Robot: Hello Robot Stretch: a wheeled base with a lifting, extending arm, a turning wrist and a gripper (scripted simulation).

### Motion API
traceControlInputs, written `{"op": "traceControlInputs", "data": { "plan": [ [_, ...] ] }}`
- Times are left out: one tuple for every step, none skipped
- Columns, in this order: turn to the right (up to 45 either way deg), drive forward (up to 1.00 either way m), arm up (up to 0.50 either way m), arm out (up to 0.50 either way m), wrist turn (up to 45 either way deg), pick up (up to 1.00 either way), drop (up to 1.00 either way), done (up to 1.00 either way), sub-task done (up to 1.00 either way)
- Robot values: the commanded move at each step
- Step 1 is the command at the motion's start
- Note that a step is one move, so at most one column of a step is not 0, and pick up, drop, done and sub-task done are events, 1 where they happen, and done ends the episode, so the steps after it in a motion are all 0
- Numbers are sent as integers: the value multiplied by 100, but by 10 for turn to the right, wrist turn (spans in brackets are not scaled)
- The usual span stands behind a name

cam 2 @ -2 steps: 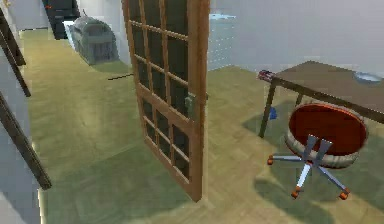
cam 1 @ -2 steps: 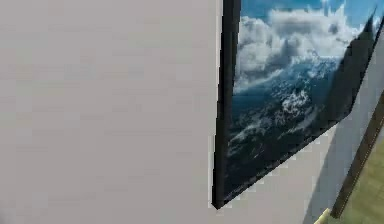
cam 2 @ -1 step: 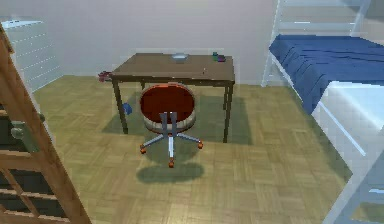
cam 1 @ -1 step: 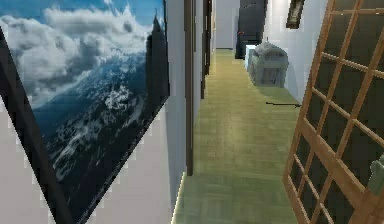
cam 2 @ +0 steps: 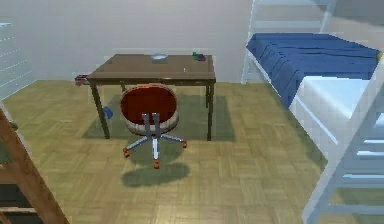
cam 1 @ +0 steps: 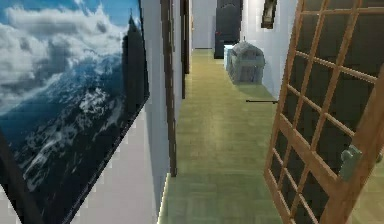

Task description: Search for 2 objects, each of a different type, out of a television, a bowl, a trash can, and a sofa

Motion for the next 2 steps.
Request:
{"op": "traceControlInputs", "data": {
  "plan": [
    [0,100,0,0,0,0,0,0,0],
    [30,0,0,0,0,0,0,0,0]
  ]
}}
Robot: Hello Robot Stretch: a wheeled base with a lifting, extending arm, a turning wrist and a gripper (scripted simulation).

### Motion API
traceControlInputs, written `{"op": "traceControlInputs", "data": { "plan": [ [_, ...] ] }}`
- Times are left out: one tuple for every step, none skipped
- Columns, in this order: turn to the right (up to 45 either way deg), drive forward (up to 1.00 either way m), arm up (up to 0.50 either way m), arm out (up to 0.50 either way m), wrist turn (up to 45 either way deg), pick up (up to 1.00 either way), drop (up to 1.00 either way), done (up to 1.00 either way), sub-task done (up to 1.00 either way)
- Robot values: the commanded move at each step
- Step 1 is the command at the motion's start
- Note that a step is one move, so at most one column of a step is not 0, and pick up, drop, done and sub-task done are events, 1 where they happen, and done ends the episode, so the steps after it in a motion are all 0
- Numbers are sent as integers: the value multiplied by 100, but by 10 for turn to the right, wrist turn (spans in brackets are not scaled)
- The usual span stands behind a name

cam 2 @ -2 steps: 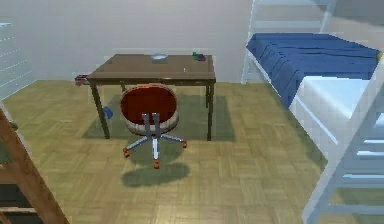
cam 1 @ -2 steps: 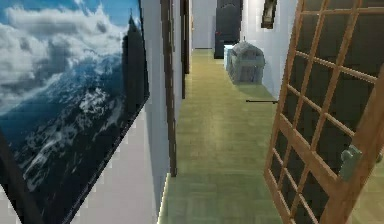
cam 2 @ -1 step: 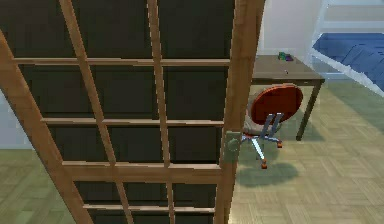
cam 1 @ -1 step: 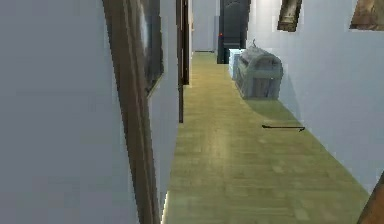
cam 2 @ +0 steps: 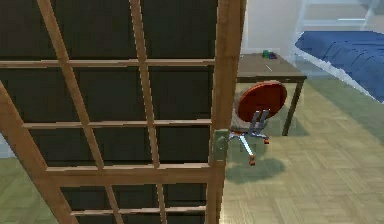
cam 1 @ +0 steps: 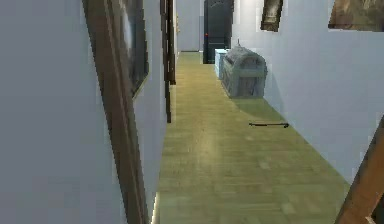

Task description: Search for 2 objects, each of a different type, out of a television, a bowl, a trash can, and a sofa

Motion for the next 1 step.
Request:
{"op": "traceControlInputs", "data": {
  "plan": [
    [0,50,0,0,0,0,0,0,0]
  ]
}}
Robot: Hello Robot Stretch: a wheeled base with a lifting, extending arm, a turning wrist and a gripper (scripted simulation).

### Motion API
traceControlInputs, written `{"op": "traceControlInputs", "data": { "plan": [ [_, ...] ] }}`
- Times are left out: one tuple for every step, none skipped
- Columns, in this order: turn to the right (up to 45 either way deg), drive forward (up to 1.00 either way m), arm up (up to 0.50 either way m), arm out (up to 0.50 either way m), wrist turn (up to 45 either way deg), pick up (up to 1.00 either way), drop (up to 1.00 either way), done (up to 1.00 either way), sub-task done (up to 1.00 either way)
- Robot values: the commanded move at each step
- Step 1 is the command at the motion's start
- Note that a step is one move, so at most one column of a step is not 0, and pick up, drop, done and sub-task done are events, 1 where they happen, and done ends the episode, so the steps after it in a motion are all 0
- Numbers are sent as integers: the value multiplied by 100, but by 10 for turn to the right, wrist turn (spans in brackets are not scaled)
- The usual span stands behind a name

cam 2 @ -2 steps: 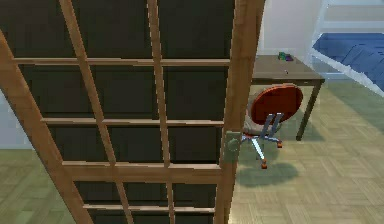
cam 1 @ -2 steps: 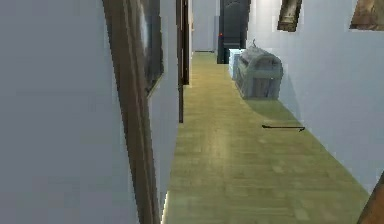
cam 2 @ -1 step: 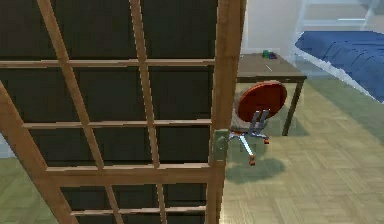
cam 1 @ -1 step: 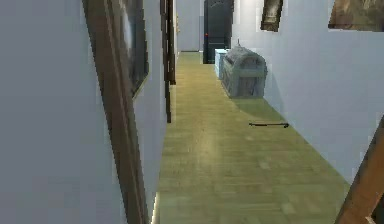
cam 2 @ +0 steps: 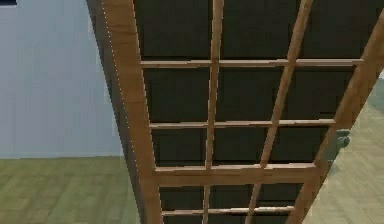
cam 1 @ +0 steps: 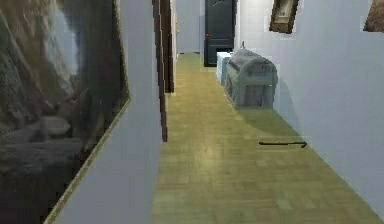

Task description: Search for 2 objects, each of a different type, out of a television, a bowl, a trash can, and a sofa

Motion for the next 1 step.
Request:
{"op": "traceControlInputs", "data": {
  "plan": [
    [0,15,0,0,0,0,0,0,0]
  ]
}}
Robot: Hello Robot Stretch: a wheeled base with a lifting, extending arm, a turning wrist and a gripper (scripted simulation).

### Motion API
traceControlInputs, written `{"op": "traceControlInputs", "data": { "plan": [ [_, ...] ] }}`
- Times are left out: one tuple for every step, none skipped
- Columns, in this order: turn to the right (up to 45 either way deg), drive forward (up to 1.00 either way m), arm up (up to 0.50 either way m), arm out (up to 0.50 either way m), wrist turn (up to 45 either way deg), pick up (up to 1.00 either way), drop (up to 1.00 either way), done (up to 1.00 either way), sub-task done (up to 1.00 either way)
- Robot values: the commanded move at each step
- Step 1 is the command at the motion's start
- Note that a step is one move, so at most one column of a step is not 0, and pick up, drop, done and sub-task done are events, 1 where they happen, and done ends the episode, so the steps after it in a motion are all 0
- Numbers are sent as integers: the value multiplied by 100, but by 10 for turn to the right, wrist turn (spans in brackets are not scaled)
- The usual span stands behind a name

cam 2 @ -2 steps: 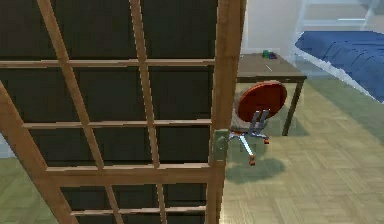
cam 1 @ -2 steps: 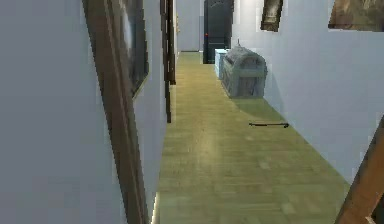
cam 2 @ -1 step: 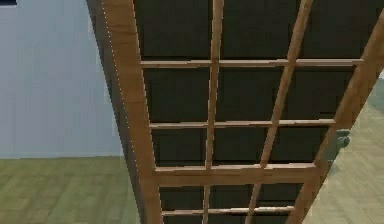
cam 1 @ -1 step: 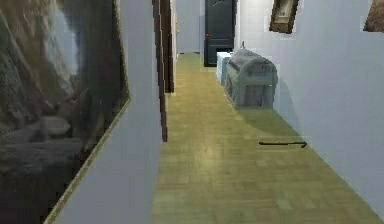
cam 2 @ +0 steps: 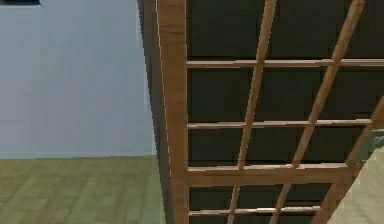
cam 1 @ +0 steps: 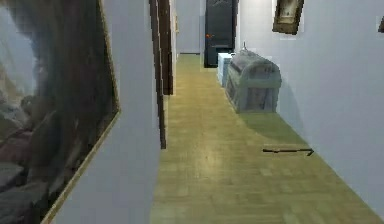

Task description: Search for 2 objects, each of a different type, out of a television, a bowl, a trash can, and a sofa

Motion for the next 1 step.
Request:
{"op": "traceControlInputs", "data": {
  "plan": [
    [30,0,0,0,0,0,0,0,0]
  ]
}}
